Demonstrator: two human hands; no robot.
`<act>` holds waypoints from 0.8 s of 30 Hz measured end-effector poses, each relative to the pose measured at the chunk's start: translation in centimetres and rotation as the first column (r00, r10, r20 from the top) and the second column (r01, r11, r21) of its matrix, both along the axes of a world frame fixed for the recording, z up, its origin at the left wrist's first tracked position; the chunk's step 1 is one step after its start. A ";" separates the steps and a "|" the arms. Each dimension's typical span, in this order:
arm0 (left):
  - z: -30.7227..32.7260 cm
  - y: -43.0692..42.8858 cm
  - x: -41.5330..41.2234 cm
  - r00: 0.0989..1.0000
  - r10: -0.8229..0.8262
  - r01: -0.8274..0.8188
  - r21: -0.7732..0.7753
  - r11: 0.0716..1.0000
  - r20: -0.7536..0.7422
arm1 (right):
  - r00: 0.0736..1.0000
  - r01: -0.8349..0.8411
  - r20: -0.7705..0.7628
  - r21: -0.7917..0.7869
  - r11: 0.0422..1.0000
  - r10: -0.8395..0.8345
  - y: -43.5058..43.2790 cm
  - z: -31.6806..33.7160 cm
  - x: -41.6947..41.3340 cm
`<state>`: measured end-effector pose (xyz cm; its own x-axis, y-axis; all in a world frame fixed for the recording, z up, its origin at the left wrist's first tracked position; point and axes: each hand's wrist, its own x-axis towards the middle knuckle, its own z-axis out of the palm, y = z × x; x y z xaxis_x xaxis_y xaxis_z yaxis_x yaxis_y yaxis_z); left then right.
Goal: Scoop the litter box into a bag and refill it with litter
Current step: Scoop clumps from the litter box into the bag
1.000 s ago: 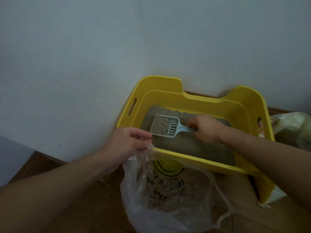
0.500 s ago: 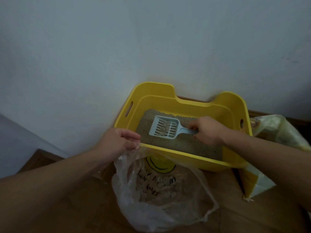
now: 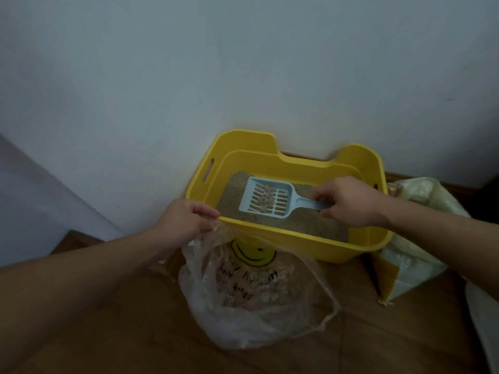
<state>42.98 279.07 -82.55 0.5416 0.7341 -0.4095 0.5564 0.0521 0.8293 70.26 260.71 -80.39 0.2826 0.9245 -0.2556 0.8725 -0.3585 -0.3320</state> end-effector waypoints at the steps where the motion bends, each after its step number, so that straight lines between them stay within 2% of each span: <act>1: 0.0 0.0 -0.1 1.000 0.000 0.000 0.009 1.000 -0.006 | 1.000 -0.016 -0.008 0.009 1.000 0.016 -0.5 0.4 -0.3; 5: 0.3 -0.4 -0.1 1.000 -0.001 0.001 0.028 1.000 -0.010 | 0.994 -0.109 -0.022 -0.013 0.994 0.108 -2.4 1.8 -2.1; 10: 0.5 -1.0 0.1 1.000 -0.017 0.017 0.035 0.999 -0.008 | 0.971 -0.224 -0.106 -0.115 0.968 0.212 -4.4 1.5 -4.7; 17: 0.4 -1.1 0.1 1.000 -0.015 0.015 0.016 1.000 0.013 | 0.959 -0.262 -0.161 -0.192 0.946 0.233 -4.8 -0.7 -6.1; 24: 0.3 -0.9 -0.1 0.999 -0.015 0.015 0.000 1.000 0.033 | 0.951 -0.289 -0.168 -0.197 0.937 0.258 -4.5 -1.7 -6.2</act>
